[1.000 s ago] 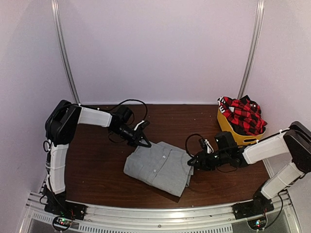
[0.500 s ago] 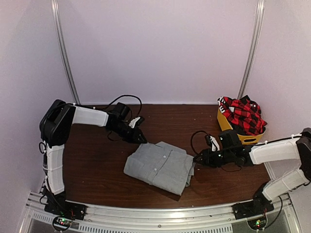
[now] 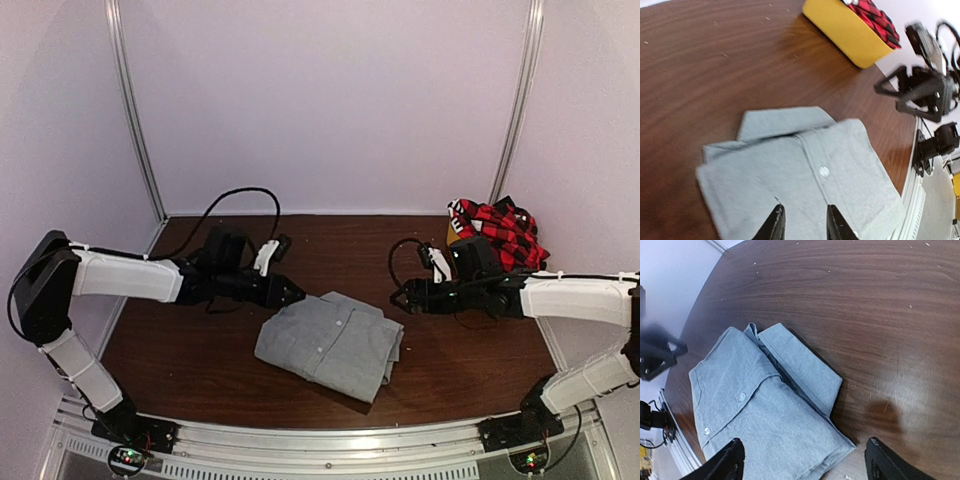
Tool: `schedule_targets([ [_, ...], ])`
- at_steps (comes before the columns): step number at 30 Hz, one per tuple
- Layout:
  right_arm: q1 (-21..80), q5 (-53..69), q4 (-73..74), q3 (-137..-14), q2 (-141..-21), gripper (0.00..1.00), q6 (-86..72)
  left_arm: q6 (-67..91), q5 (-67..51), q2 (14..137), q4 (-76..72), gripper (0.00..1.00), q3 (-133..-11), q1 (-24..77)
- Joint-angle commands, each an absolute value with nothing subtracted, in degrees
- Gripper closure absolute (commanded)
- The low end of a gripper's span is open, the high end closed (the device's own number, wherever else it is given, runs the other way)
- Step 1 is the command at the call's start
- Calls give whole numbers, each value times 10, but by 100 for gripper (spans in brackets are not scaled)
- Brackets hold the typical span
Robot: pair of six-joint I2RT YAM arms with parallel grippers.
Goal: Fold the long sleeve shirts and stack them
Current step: Fold the 2/3-rectangle-folded shirt at the center of the board, then pick up the square-folded shirt from the center of the board.
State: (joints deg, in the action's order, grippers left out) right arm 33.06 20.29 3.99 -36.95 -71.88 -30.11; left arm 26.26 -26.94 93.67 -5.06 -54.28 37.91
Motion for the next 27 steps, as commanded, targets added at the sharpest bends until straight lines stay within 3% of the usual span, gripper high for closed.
schedule_targets([
  [1,329,241,36,-435,-792,11,-238,338,-218,910,-212,70,-448,464],
  [9,329,364,48,-569,-956,1,-156,385,-122,970,-289,71,-400,571],
  [17,327,397,104,-675,-1083,1,-68,374,-27,1019,-278,71,-406,624],
  [27,328,399,168,-756,-1165,1,17,365,-19,1027,-268,72,-414,630],
])
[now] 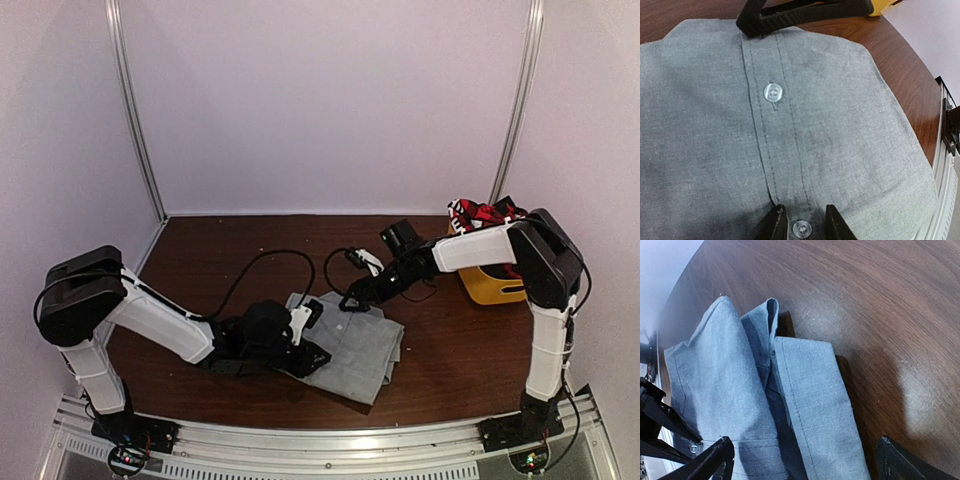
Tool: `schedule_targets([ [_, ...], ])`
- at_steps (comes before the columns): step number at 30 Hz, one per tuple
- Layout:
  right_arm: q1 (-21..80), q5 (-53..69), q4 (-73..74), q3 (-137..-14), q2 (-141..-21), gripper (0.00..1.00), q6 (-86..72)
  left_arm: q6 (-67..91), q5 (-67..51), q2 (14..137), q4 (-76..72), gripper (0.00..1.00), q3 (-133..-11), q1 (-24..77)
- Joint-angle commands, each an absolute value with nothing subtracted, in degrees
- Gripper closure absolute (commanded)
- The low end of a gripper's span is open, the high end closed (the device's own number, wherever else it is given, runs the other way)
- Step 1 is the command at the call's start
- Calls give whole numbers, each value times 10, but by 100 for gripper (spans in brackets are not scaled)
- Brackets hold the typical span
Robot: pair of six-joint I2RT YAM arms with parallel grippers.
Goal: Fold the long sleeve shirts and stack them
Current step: Pick up the square-folded shirt from the center of the board.
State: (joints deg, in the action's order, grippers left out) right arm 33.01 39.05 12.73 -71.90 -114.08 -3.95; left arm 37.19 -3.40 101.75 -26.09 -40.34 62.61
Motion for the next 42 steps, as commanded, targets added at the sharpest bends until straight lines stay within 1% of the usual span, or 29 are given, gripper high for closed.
schedule_targets([
  [1,328,397,178,-765,-1173,1,25,365,-19,1027,-268,72,-414,631],
  [7,328,428,250,-815,-1226,2,73,365,-18,1027,-266,72,-415,631],
  [13,329,490,298,-819,-1252,11,96,360,-9,1025,-252,72,-418,631],
  [21,332,566,271,-763,-1241,28,78,350,29,1007,-247,72,-397,631],
  [26,346,606,248,-743,-1244,30,70,347,35,1007,-252,72,-388,631],
  [30,351,631,236,-742,-1261,37,62,348,36,1003,-253,72,-384,631],
  [32,350,645,228,-742,-1269,44,57,347,39,998,-253,72,-382,631],
  [35,351,666,211,-740,-1273,59,45,348,45,985,-253,72,-376,631],
  [40,341,687,174,-711,-1241,99,18,348,69,953,-237,71,-370,630],
  [42,330,673,154,-684,-1201,100,1,347,89,930,-222,71,-370,631],
])
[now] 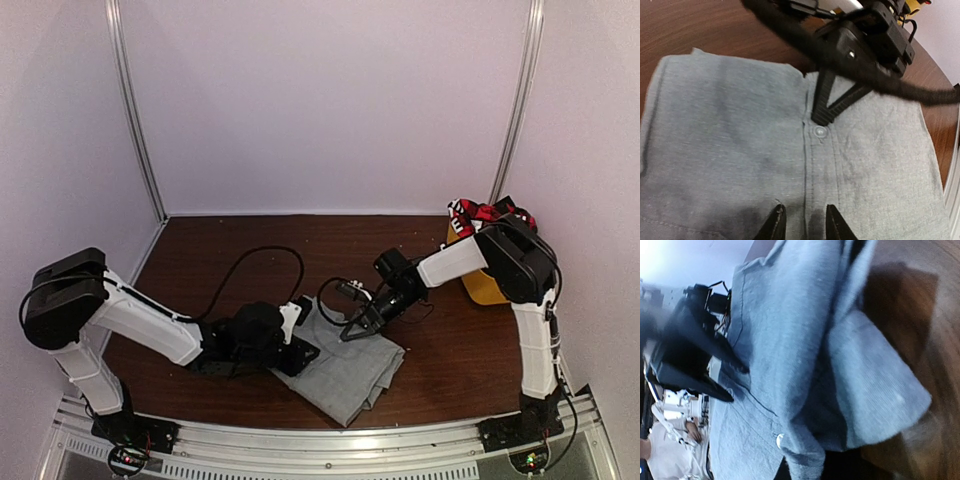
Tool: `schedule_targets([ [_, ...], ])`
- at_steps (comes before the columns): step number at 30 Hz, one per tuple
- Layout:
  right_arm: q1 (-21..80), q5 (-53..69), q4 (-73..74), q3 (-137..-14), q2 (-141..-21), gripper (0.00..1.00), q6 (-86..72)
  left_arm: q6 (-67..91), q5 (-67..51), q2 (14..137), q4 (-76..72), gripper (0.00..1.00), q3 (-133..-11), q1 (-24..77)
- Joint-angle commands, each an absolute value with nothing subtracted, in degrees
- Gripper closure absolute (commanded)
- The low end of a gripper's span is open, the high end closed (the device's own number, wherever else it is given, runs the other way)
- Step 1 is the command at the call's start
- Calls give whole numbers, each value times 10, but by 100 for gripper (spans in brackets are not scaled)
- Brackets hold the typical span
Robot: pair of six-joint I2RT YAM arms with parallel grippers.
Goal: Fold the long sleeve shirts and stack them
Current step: Pick up the square-folded shirt from the center of the board, then turn over the square-folded shirt at the center of the board.
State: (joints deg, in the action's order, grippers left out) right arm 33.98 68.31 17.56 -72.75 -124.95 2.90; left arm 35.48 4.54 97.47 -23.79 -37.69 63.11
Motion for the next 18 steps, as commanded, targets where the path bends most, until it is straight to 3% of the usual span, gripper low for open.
schedule_targets([
  [1,323,665,147,-669,-1178,100,-20,344,108,917,-209,70,-371,630],
  [5,289,550,183,-628,-1062,100,-53,337,166,852,-150,67,-374,624],
  [7,281,430,243,-630,-998,100,-64,337,170,813,-126,63,-375,611],
  [13,284,65,442,-741,-910,100,-95,356,133,724,-44,36,-384,529],
  [18,305,-155,548,-859,-902,100,-130,377,71,662,-3,22,-381,446],
])
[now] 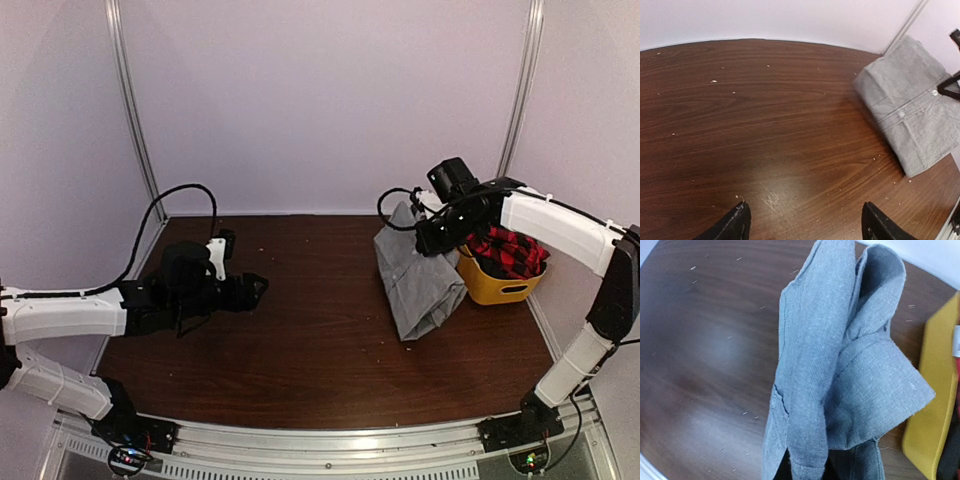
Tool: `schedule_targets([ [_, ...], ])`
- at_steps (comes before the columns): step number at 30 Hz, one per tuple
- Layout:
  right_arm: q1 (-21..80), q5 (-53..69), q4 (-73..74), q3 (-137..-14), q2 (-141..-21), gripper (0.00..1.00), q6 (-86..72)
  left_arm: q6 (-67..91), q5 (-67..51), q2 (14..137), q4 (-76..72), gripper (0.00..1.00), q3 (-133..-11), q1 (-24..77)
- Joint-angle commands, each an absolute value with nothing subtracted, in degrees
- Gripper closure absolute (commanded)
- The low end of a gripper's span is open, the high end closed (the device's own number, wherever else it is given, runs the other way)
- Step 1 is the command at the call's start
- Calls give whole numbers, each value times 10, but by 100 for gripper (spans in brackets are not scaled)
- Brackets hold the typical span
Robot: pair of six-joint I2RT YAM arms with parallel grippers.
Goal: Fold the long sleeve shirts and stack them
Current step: Turn over the square-folded shirt at the center of the board.
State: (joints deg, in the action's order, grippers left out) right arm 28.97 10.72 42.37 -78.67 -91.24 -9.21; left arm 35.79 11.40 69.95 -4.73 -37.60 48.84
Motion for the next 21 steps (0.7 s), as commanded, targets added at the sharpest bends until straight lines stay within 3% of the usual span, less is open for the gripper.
schedule_targets([
  [1,312,-191,569,-882,-909,100,-140,376,75,653,12,20,-381,439],
  [8,405,-364,682,-994,-1036,100,-202,369,117,634,68,16,-397,429],
  [15,521,-410,777,-1112,-1228,100,-299,377,127,627,83,15,-404,427],
  [21,613,-338,750,-1193,-1324,83,-305,374,157,617,108,14,-412,426],
])
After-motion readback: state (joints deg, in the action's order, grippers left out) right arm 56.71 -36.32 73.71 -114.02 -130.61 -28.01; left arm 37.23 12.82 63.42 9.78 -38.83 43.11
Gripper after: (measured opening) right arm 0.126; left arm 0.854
